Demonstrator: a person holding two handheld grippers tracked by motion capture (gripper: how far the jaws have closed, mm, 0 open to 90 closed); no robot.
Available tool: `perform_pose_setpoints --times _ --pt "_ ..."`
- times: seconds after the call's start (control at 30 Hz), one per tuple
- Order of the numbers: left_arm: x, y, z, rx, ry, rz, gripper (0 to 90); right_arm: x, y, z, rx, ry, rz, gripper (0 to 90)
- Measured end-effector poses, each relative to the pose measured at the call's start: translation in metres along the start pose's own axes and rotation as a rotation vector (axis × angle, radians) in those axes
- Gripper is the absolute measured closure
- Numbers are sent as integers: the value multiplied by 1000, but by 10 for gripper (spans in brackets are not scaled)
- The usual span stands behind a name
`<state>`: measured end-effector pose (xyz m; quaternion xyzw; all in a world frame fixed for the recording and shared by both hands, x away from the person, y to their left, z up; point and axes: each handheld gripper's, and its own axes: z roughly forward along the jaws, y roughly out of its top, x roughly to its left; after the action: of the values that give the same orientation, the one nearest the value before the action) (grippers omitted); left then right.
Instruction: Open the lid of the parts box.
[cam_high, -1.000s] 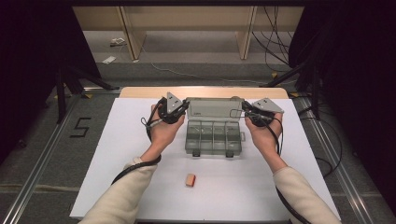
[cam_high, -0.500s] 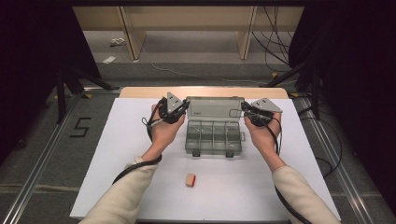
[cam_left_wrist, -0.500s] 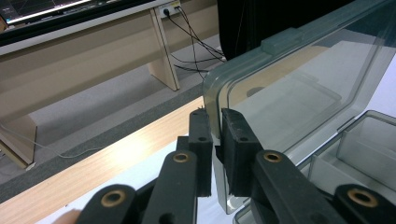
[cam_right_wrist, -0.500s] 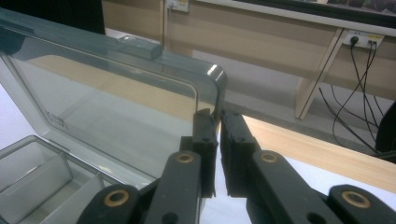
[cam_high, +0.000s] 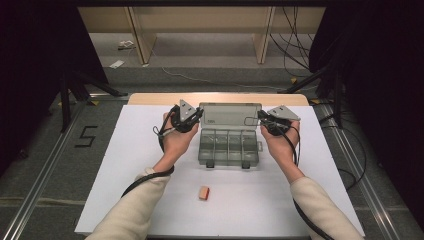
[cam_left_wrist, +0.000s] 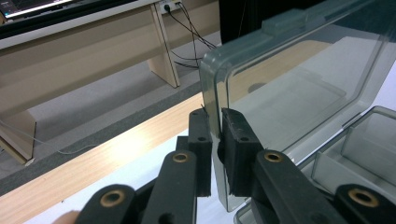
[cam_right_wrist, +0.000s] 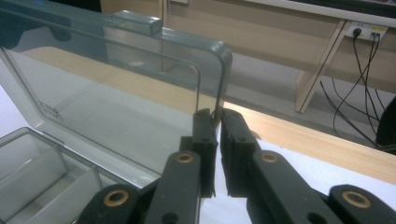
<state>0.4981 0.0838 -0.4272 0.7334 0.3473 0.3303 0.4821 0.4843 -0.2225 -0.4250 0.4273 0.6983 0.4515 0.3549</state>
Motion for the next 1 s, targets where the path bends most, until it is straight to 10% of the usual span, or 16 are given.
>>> perform_pose_setpoints --times 1.0 --pt "0 -15 14 60 5 -18 820 0 -13 12 56 6 6 854"
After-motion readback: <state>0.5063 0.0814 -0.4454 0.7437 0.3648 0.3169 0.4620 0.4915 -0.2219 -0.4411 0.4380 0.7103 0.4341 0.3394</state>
